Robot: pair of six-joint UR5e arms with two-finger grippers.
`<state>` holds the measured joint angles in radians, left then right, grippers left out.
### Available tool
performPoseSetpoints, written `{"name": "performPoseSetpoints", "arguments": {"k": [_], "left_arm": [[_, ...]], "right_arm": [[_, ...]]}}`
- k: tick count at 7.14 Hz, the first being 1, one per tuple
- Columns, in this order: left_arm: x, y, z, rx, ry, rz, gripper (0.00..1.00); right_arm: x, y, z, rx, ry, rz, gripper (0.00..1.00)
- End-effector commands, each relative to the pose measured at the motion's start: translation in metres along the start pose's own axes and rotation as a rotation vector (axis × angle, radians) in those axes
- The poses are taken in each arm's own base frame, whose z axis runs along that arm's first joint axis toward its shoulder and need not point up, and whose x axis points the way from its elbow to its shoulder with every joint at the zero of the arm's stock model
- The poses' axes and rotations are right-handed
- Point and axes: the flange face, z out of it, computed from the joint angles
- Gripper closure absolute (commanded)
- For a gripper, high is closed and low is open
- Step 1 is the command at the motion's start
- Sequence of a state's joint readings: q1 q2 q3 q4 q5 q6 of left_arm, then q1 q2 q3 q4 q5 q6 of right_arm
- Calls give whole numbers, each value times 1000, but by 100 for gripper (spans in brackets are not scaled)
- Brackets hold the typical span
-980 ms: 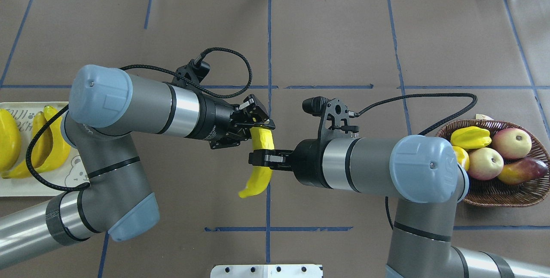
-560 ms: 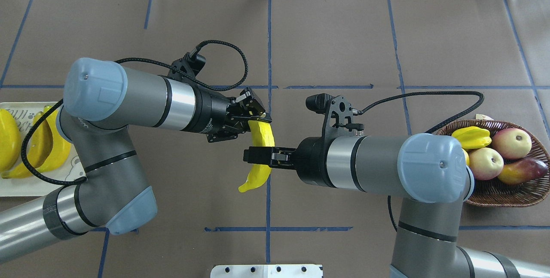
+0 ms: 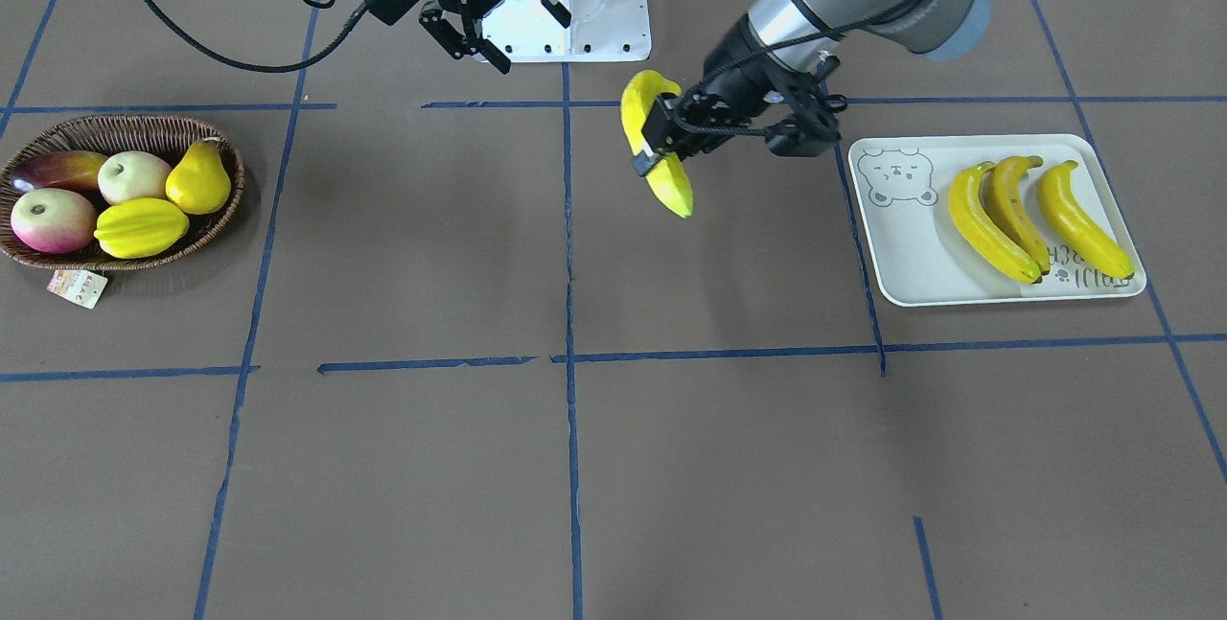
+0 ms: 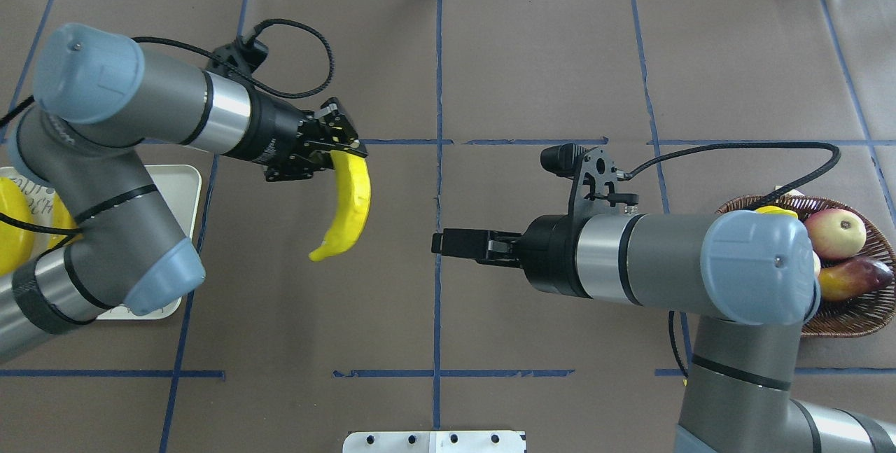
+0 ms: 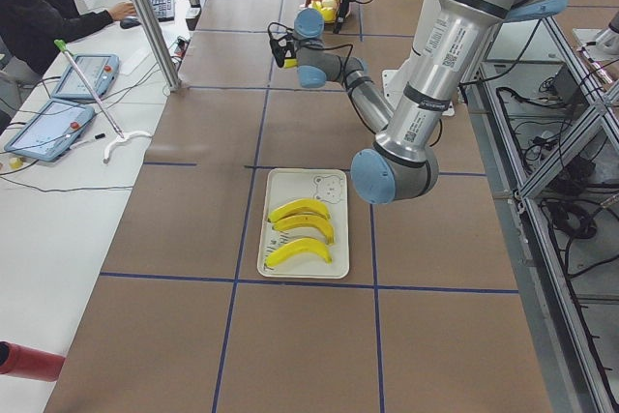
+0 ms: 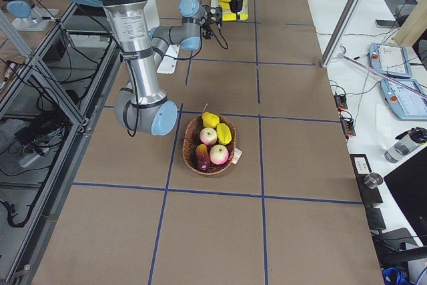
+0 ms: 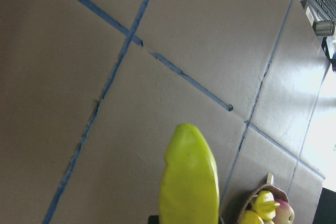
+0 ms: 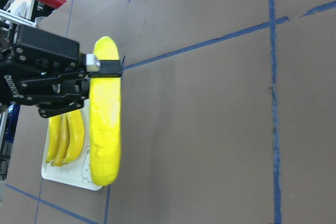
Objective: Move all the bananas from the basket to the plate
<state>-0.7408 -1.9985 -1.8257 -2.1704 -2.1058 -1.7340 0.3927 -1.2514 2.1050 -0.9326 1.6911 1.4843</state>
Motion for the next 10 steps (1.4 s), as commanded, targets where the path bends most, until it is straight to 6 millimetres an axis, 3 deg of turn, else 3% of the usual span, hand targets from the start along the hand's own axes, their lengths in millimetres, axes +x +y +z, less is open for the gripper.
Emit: {"name": "performPoseSetpoints", "arguments": {"k": [1,2,3,4,6,7,8,10], "left_arm": [[-110,-57,-17,61,-206,36,100],[-166,-72,-28,85,-281,23,100],[-212,-79,-31,96,-352,54,100],[-238,-86,-32,98,-395,81,100],[-264,-89,-34,114,-439,68,98],[-273,-93,-28,111,-455,60,1],[-274,-96,-29,110,-459,85,0],[-272,-118,-55,136,-444,114,0]], "right_arm": [[39,-17,-11,35,75,13,0],[59,-29,-18,54,114,11,0],[77,-62,-35,56,144,16,0],[95,-102,-58,33,201,30,0],[110,-127,-72,26,276,-11,0],[117,-138,-77,35,311,-35,0],[129,-157,-92,1,368,-86,0],[158,-195,-129,-62,488,-205,0]]}}
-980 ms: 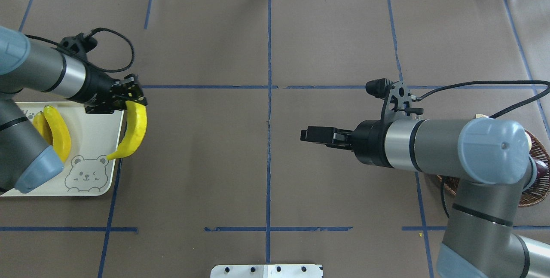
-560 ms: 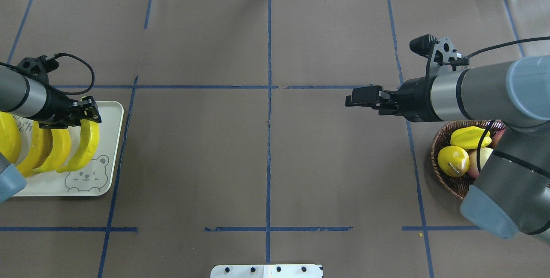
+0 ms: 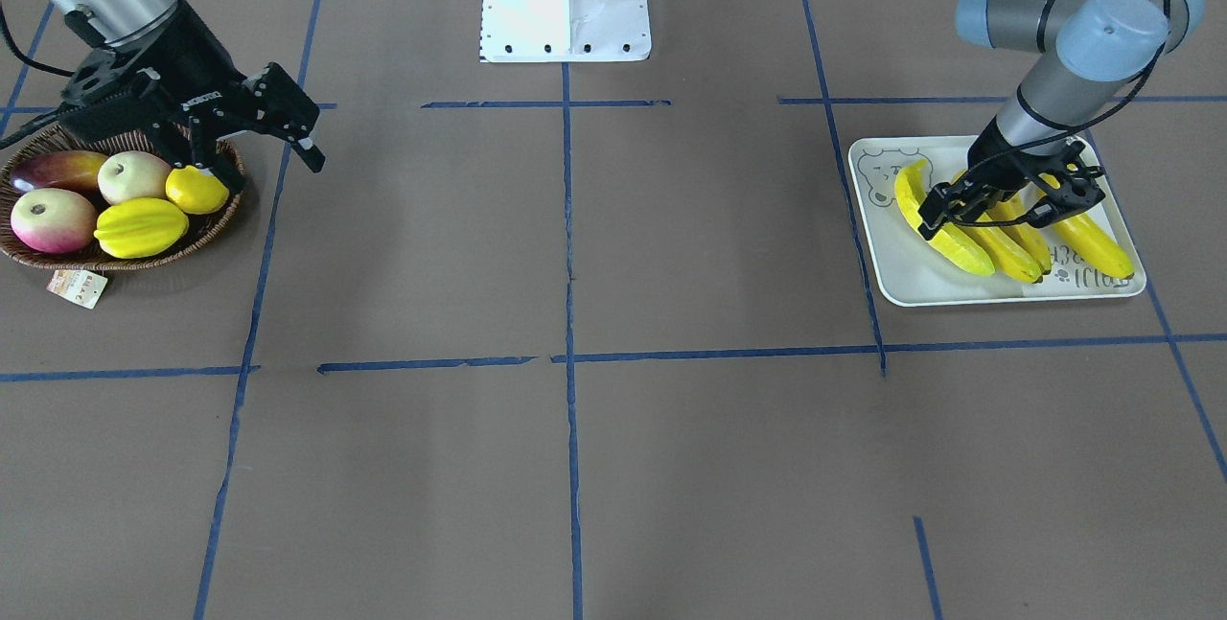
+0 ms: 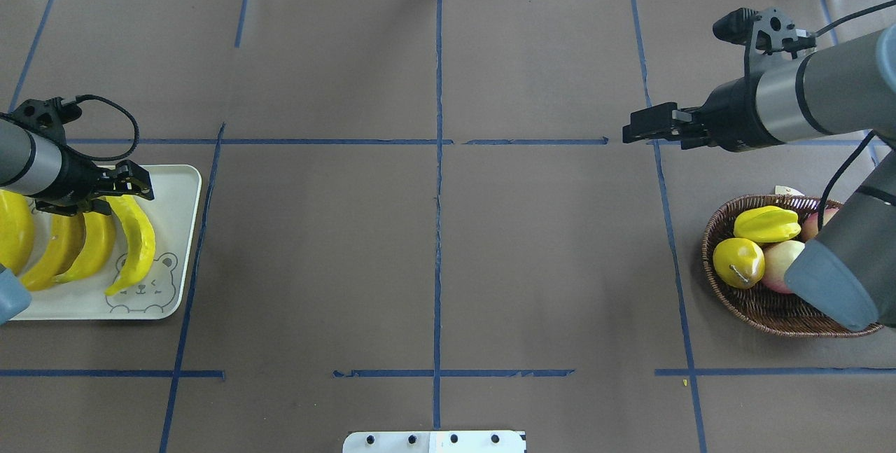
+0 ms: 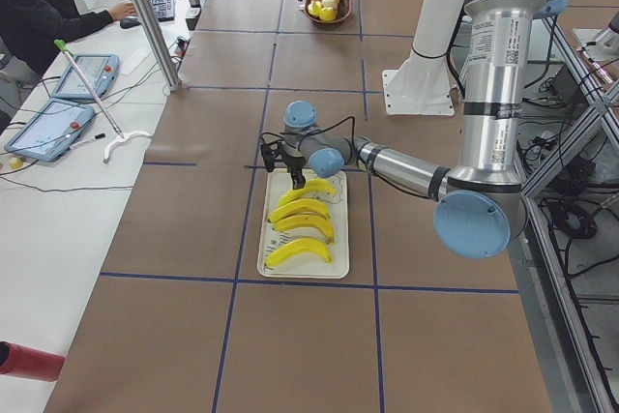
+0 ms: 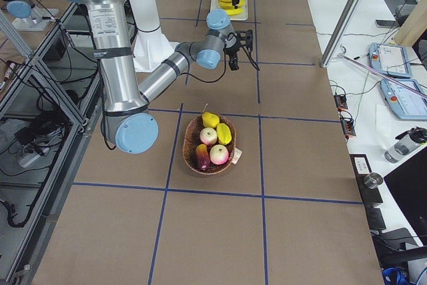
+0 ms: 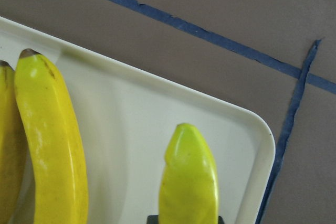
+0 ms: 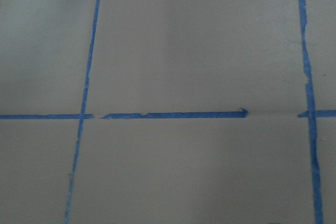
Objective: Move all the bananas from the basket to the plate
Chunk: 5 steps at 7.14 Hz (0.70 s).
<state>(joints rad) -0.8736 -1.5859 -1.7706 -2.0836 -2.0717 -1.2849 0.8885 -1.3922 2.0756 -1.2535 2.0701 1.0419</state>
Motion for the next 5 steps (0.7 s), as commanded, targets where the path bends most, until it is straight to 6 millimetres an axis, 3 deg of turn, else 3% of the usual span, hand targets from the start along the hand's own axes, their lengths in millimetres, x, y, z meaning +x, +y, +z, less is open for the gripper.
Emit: {"name": "performPoseSetpoints", "arguments": {"k": [1,2,4,5], "left_arm": [[-17,-30,-30,8,33,39,0],[-37,-55,-57,9,65,105,0],[-89,-100,-98,19,-5,237,0],[-126,-121,-120,7,-68,321,0]], "right_arm": [[64,-31,-26,-55,134,-138,0],[113,-43,-39,-72,171,-182,0],[233,-67,-64,-153,123,-247,0],[299,-63,-73,-174,129,-285,0]]}}
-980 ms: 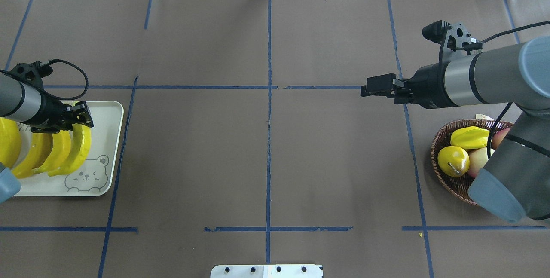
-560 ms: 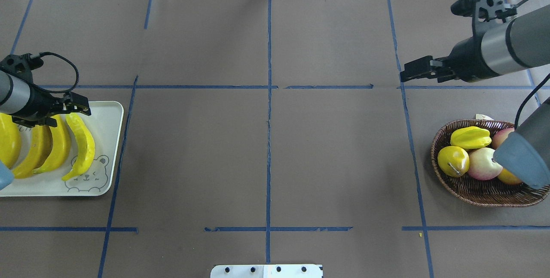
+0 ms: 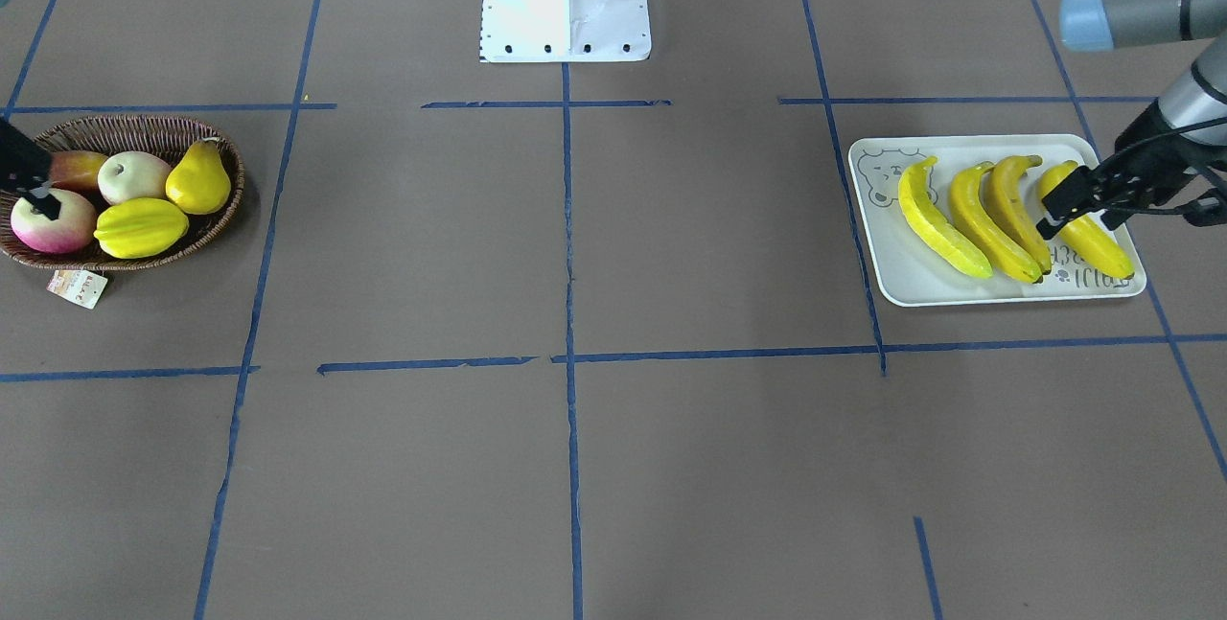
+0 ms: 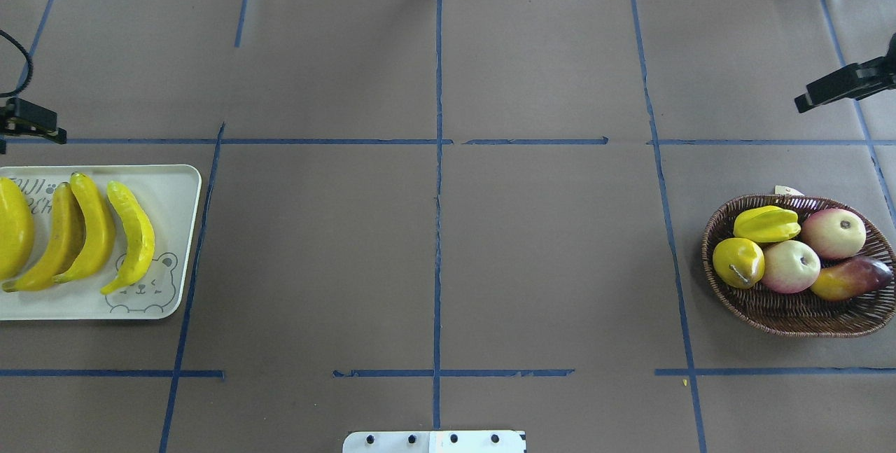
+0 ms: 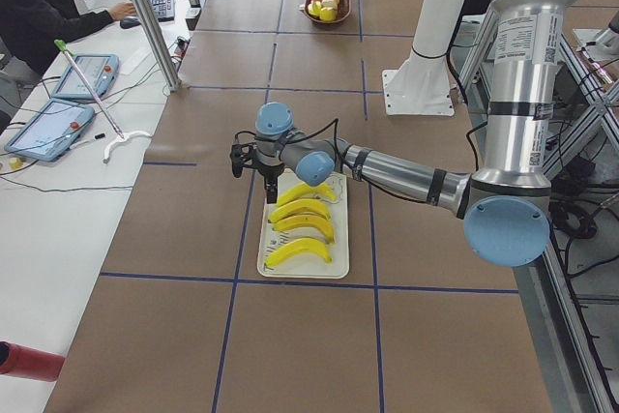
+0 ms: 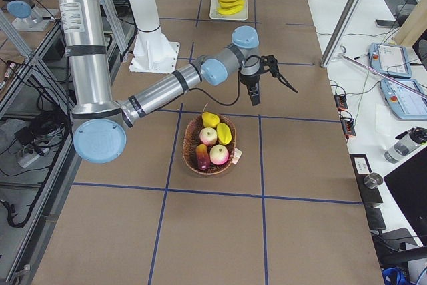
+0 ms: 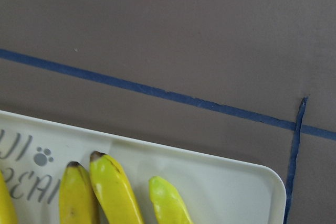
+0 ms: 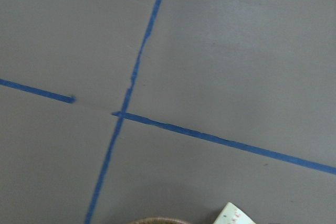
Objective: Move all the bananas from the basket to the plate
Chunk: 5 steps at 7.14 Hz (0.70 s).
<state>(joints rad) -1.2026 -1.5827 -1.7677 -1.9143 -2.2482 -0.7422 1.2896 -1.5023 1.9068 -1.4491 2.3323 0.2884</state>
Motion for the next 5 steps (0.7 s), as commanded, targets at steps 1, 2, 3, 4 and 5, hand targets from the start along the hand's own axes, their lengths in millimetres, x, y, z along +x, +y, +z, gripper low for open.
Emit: {"name": "performPoseSetpoints", "arguments": {"k": [1,2,3,4,5], "left_arm": [[-87,-23,-54,-25,-92,128,0],[-123,-26,-73,-51,-91,138,0],[-157,-22,-88,-101,-88,158,0],[-181,-18,-92,-148,-93,146,0],[-193,-14,-87,-172,-44,102,0]], "right_arm": [[135,39,-11,-18,-4,-64,0],[188,69,-13,-17,-60,14,0],[211,81,-12,-10,-115,70,0],[217,85,-11,-14,-92,81,0],[220,84,-9,-13,-85,86,0]]}}
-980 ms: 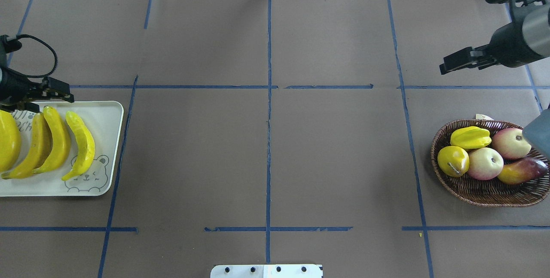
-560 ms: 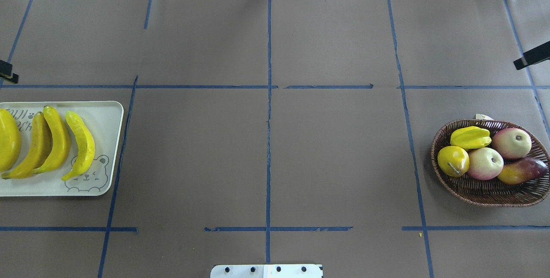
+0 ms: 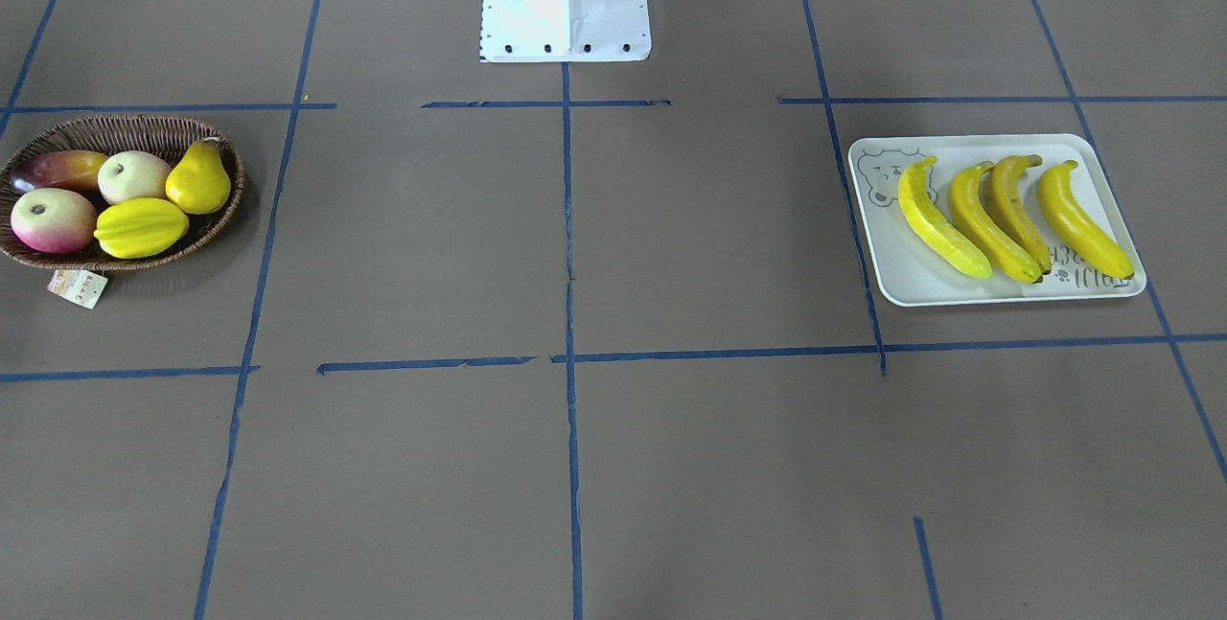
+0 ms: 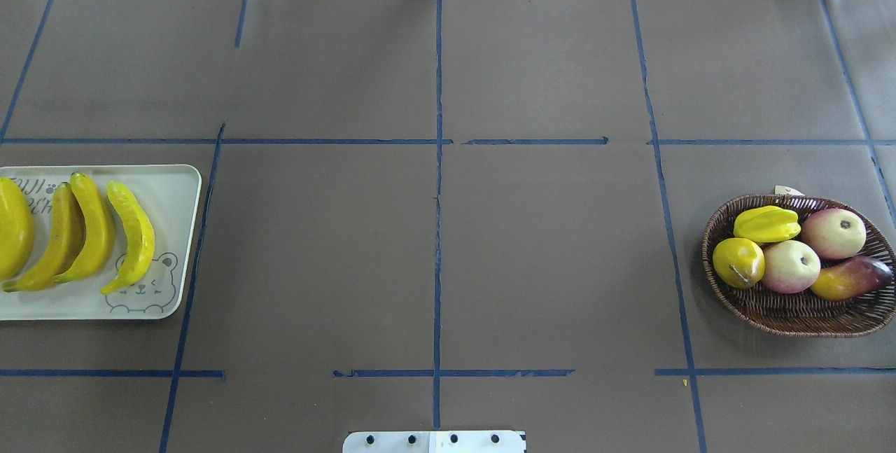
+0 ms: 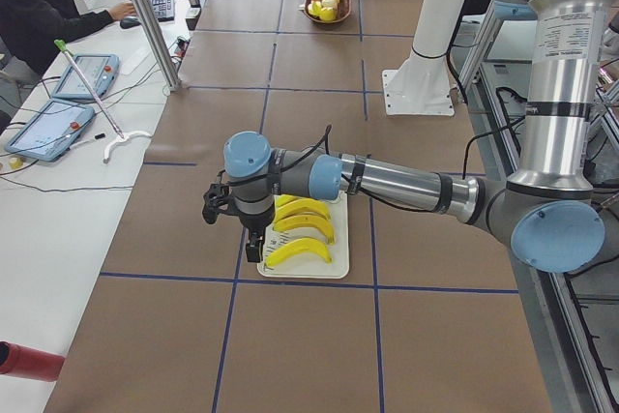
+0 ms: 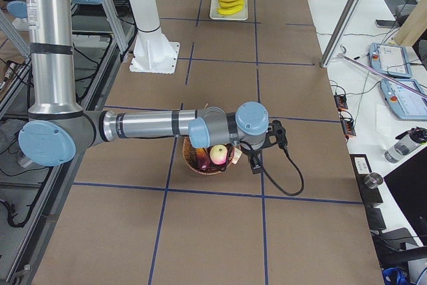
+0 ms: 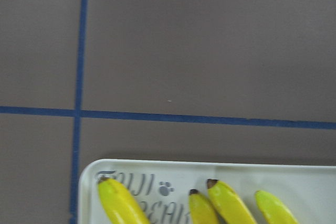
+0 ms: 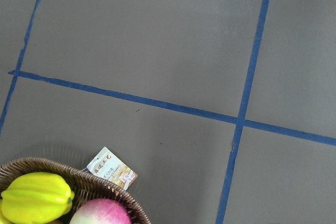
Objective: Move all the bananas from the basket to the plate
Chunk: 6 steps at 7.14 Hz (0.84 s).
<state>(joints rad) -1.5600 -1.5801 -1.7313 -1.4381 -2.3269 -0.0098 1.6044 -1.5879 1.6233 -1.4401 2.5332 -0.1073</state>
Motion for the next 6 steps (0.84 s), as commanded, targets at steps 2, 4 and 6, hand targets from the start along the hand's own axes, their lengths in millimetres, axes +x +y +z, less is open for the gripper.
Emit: {"name": "performPoseSetpoints", "arguments": {"k": [2,4,6], "left_arm": [[-43,24,31,-78,108,-71,0],[-55,39,44,-37,107,-37,0],[-54,36,43,-36,105,-34,0]], "right_arm": [[22,12,6,-15,33,45,0],[29,23,10,-29,52,86,0],[29,22,10,-33,52,112,0]]}}
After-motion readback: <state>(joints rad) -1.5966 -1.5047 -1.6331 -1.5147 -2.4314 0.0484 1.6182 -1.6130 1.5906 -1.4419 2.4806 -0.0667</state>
